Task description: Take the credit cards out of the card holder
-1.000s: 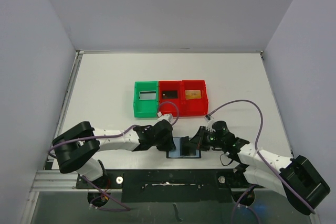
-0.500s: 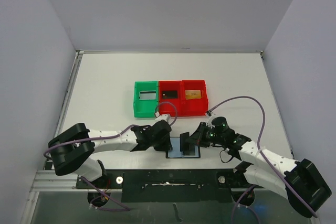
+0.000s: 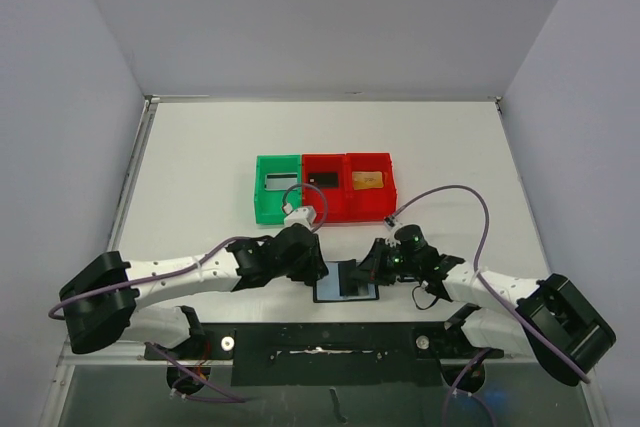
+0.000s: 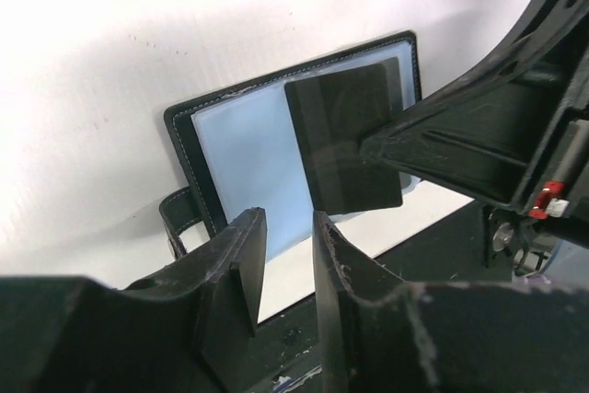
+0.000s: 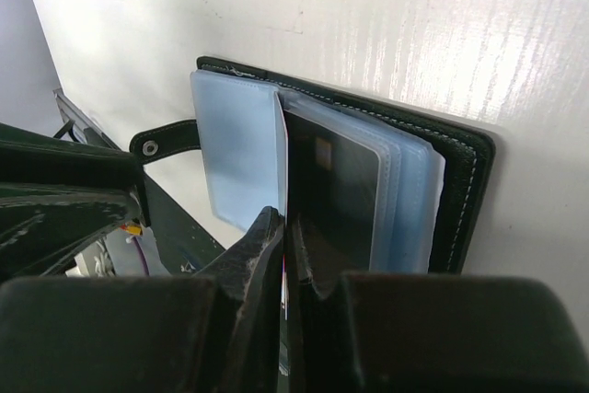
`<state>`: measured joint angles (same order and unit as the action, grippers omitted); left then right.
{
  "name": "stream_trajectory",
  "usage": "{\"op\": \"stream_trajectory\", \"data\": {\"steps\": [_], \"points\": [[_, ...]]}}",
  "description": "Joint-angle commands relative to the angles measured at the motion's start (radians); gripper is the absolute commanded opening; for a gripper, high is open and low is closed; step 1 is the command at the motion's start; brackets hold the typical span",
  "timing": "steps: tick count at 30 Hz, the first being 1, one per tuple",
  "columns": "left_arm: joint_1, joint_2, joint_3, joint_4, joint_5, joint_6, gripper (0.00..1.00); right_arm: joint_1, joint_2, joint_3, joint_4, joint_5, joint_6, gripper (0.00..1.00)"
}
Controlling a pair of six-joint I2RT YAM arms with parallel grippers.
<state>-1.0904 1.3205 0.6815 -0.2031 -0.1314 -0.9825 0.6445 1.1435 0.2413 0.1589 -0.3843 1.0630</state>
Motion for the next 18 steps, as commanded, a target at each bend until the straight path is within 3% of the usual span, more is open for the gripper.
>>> {"op": "stream_trajectory", "data": {"steps": [1,8,18], "points": [[0.006,-0.08,0.009,-0.013,-0.061,0.016,0.29,0.012,-0.039,0.05,-0.054,0.032,-0.038,0.0],[0.057,-0.15,-0.038,-0.043,-0.057,0.012,0.36,0.014,-0.1,0.065,-0.074,0.027,-0.053,0.0],[0.178,-0.244,-0.082,-0.107,-0.011,0.029,0.44,0.06,0.031,0.048,0.062,0.021,-0.022,0.0]]}}
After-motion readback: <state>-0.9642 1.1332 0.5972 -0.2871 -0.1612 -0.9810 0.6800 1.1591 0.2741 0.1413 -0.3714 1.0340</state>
